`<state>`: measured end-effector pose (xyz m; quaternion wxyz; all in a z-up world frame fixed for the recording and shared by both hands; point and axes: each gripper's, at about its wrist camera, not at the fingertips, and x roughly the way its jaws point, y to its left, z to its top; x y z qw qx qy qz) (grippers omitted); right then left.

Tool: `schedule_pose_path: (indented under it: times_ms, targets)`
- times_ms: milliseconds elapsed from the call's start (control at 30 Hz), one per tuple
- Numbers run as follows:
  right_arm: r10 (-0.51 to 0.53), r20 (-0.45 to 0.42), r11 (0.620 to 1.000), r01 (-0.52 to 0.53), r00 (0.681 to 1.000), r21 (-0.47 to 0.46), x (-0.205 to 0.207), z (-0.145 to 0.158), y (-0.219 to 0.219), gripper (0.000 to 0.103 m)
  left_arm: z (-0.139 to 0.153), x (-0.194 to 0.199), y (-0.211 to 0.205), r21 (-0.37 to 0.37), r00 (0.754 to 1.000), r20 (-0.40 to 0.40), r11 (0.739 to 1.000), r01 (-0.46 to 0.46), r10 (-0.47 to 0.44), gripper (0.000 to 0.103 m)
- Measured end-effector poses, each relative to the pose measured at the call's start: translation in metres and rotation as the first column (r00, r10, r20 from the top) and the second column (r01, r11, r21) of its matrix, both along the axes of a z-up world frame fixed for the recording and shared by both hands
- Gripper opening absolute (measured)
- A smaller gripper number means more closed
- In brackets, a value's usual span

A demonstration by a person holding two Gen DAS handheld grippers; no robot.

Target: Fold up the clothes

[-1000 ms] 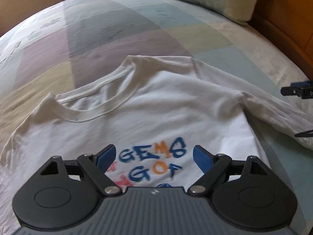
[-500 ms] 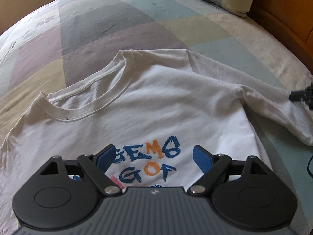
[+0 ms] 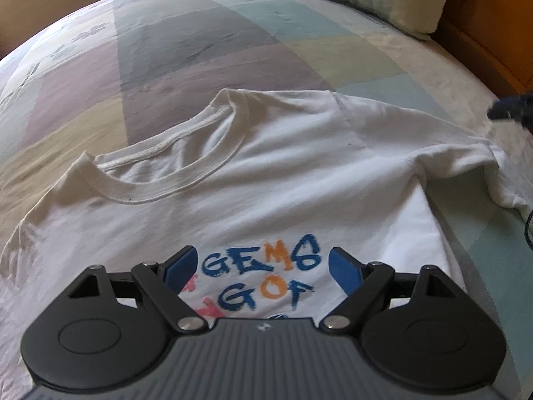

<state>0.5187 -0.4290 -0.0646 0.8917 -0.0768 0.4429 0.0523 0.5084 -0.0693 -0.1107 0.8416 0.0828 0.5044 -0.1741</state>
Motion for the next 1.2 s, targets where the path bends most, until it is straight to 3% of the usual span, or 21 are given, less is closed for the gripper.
schedule_pose_path:
  times_ms: [167, 300, 533, 567, 633, 833, 900, 1000, 1100, 1167, 1200]
  targets:
    - [0.131, 0.034, 0.987, -0.134, 0.991, 0.084, 0.046, -0.01, 0.037, 0.041, -0.003, 0.001, 0.007, -0.01, 1.0, -0.016, 1.0, -0.025, 0.025, 0.086]
    - [0.228, -0.006, 0.962, -0.224, 0.974, 0.154, 0.076, -0.034, 0.064, 0.041, -0.004, 0.0, 0.01, -0.014, 0.999, -0.016, 0.999, -0.033, 0.032, 0.086]
    - [0.316, -0.079, 0.946, -0.308, 0.946, 0.096, 0.071, -0.055, 0.087, 0.041, -0.009, 0.001, 0.022, -0.047, 0.997, -0.035, 0.996, -0.07, 0.068, 0.086]
    - [0.33, -0.078, 0.943, -0.325, 0.941, 0.072, 0.067, -0.054, 0.09, 0.034, -0.01, 0.001, 0.023, -0.047, 0.996, -0.039, 0.996, -0.076, 0.074, 0.086]
    - [0.352, -0.077, 0.936, -0.351, 0.933, 0.026, 0.062, -0.053, 0.096, 0.006, -0.013, 0.002, 0.024, -0.048, 0.996, -0.043, 0.996, -0.082, 0.08, 0.086]
    - [0.258, -0.018, 0.962, -0.259, 0.966, -0.091, 0.082, -0.048, 0.094, 0.003, -0.009, 0.008, 0.025, -0.066, 0.996, -0.038, 0.994, -0.085, 0.083, 0.086]
    - [0.199, -0.045, 0.972, -0.203, 0.979, -0.118, 0.098, -0.052, 0.089, 0.004, -0.008, 0.011, 0.026, -0.063, 0.995, -0.032, 0.994, -0.091, 0.089, 0.086]
    - [0.192, -0.01, 0.981, -0.192, 0.981, -0.018, 0.098, -0.034, 0.085, 0.009, -0.004, 0.012, 0.029, -0.061, 0.995, -0.009, 0.993, -0.099, 0.099, 0.086]
    - [0.248, 0.005, 0.962, -0.247, 0.969, 0.119, 0.088, -0.013, 0.103, 0.028, -0.002, 0.013, 0.033, -0.024, 0.995, 0.022, 0.995, -0.096, 0.097, 0.086]
    - [0.295, -0.009, 0.938, -0.288, 0.955, 0.195, 0.082, -0.011, 0.123, 0.049, -0.002, 0.014, 0.036, 0.015, 0.995, 0.045, 0.996, -0.088, 0.087, 0.086]
    - [0.32, -0.018, 0.928, -0.309, 0.947, 0.208, 0.08, -0.014, 0.136, 0.05, -0.003, 0.014, 0.038, 0.038, 0.995, 0.057, 0.995, -0.087, 0.085, 0.086]
